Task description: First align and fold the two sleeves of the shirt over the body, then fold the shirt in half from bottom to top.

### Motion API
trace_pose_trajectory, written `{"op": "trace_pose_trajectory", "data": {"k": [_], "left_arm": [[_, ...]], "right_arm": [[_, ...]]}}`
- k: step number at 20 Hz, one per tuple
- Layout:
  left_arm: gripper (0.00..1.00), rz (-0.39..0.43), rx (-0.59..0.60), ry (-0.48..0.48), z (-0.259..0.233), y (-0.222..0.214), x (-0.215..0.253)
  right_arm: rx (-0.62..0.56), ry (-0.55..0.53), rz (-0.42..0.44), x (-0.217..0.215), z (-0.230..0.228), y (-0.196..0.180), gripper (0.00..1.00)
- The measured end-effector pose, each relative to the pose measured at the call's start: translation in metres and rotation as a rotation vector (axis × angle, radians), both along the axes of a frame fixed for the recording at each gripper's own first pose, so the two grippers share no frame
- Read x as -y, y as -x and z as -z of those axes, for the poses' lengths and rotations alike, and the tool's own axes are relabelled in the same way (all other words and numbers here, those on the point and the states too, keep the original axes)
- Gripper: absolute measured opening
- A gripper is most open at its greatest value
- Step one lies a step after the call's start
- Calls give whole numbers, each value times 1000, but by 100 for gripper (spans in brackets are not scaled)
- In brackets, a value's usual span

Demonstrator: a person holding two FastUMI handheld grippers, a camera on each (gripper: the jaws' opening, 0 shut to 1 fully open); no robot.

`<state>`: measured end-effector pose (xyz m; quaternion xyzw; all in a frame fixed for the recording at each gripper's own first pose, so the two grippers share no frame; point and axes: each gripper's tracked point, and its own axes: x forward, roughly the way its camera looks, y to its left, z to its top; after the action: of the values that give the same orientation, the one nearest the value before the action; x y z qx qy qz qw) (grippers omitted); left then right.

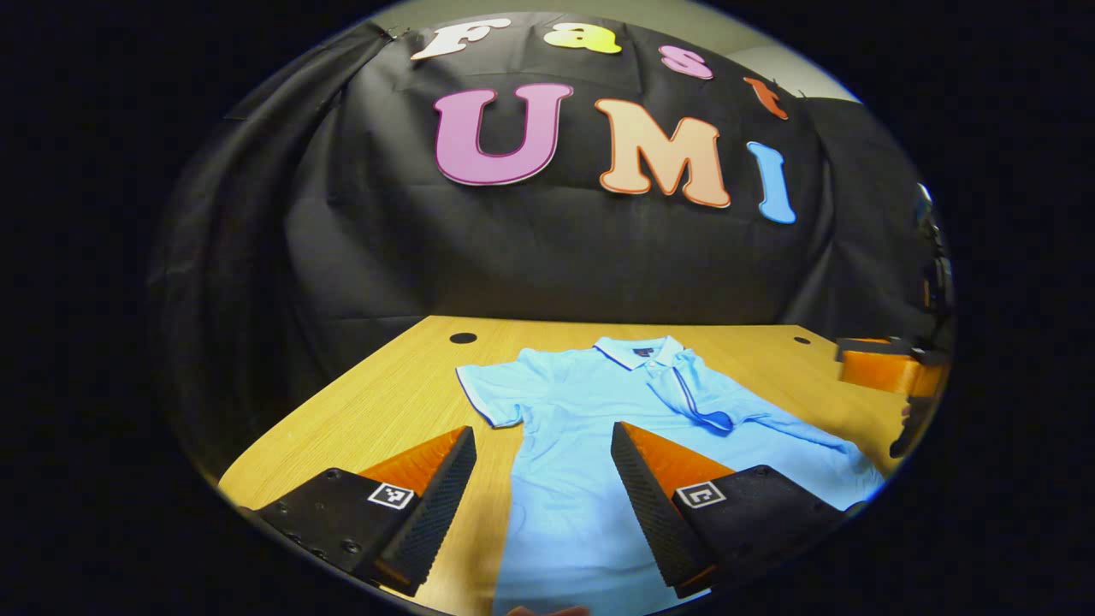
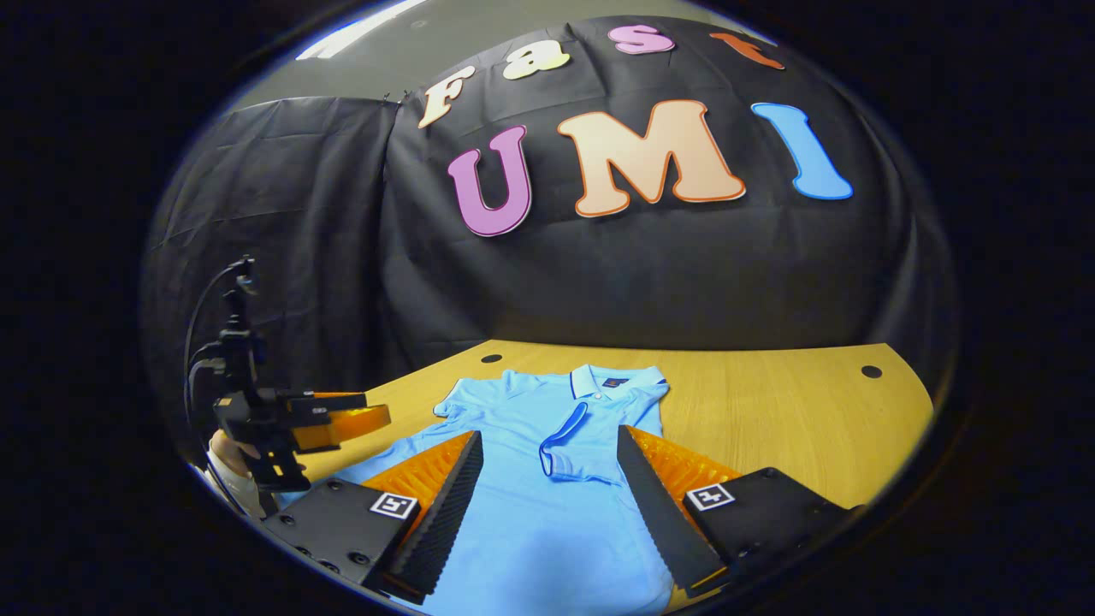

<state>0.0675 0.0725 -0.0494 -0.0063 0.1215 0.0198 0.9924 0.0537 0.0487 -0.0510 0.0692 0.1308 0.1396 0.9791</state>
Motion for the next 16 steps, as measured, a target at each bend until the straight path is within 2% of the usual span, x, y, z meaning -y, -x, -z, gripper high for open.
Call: {"op": "trace_pose_trajectory", "data": {"k": [3, 5, 6, 10, 13, 16], "left_arm": [[95, -23, -43, 42, -3, -27, -22], [94, -53, -65, 24, -7, -51, -40], [95, -59, -72, 11, -9, -65, -47], [94, -49, -158, -46, -2, -112, -55], [94, -54, -228, -30, 17, -141, -56], [94, -81, -280, -56, 34, -155, -65]], "right_arm": [[-6, -42, 29, 21, -1, 28, 98], [14, -65, 51, 36, -9, 43, 94], [27, -75, 67, 45, -13, 50, 98], [54, -103, 121, 72, -23, 74, 98], [71, -83, 161, 89, -28, 88, 97], [76, -57, 185, 99, -27, 102, 98]]}}
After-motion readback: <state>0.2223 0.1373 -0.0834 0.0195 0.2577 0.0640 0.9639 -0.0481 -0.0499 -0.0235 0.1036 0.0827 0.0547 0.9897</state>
